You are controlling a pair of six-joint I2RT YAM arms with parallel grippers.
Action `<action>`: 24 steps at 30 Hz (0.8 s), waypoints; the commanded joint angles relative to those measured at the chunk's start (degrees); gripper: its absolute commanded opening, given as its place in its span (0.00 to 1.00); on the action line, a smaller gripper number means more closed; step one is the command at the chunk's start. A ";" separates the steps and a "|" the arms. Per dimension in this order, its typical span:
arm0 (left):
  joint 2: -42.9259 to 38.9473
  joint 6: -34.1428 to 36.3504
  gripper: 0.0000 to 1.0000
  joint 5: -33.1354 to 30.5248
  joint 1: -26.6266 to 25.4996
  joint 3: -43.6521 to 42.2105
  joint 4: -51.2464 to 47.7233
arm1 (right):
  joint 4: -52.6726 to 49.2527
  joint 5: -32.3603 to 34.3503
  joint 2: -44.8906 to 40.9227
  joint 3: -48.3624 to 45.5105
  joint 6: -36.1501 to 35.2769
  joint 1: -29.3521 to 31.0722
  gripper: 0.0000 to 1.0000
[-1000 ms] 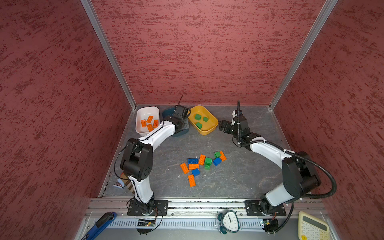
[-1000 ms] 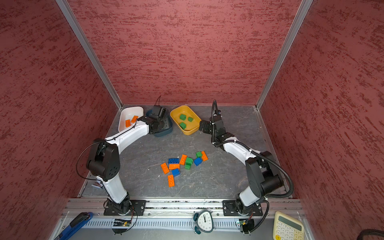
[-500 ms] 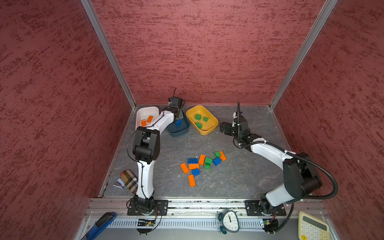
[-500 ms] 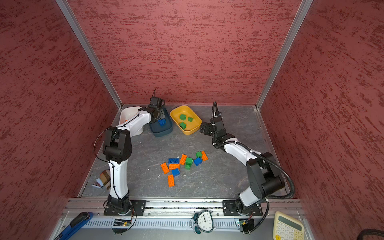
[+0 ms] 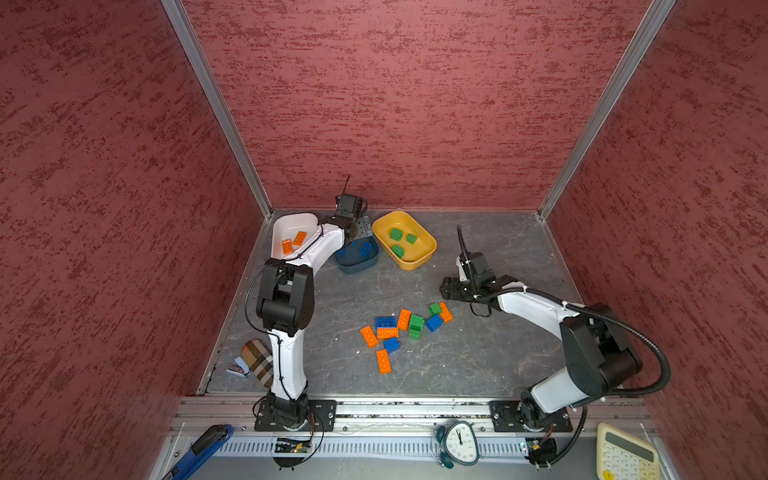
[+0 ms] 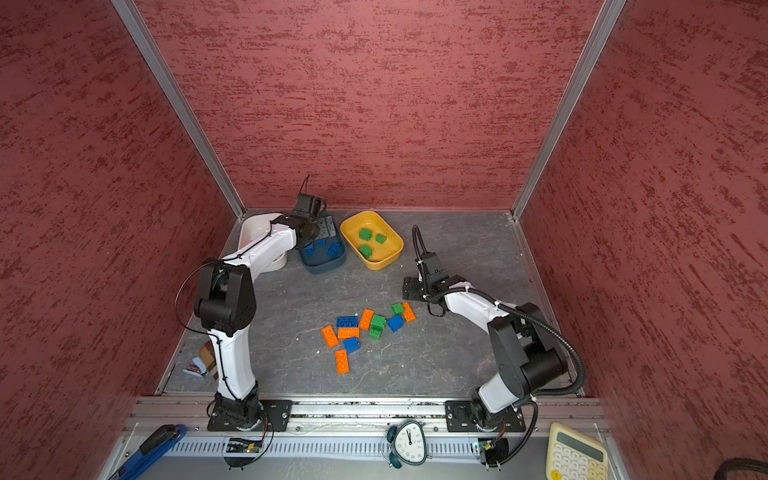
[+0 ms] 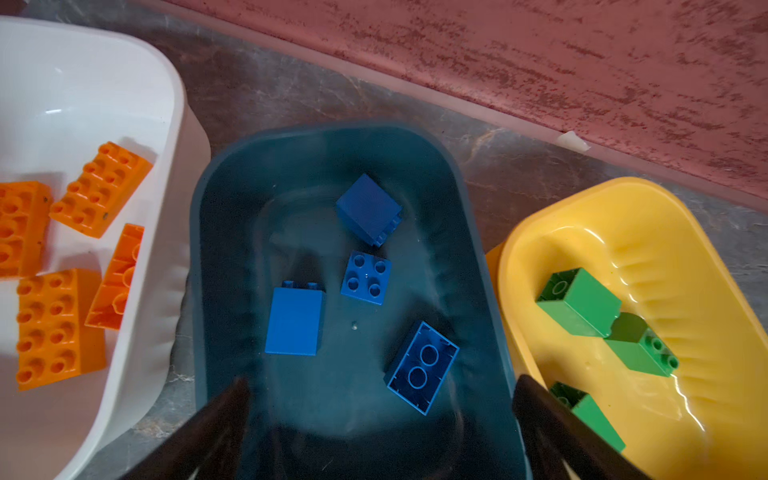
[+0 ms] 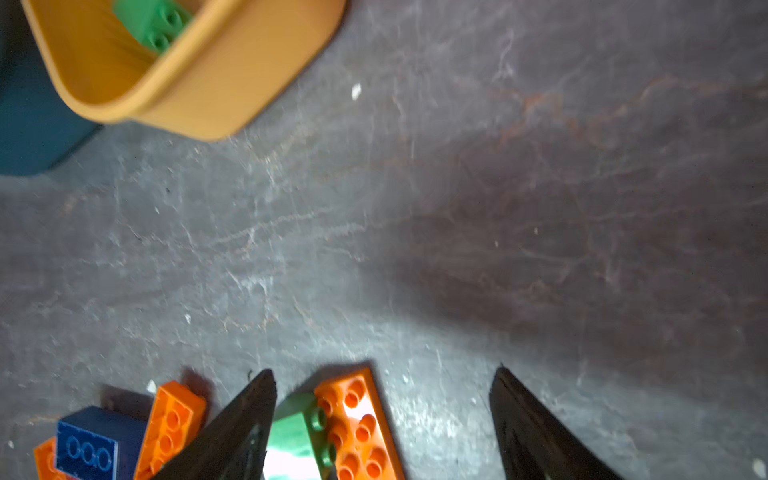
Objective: Sort the legos into containers by color
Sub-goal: 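Grasp an orange brick at pile edge with right gripper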
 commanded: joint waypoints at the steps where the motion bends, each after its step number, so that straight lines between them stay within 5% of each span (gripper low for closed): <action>1: -3.46 -0.22 0.99 1.02 -0.49 -1.56 1.59 | -8.53 -1.40 -1.40 -1.82 -1.69 1.49 0.75; 10: -5.90 -0.41 0.99 2.49 -0.47 -3.91 2.76 | -7.03 -5.83 0.07 -2.25 -2.36 4.84 0.62; 24: -7.95 0.52 0.99 4.53 -0.47 -5.48 2.97 | -13.52 6.51 6.79 2.37 -0.85 10.32 0.53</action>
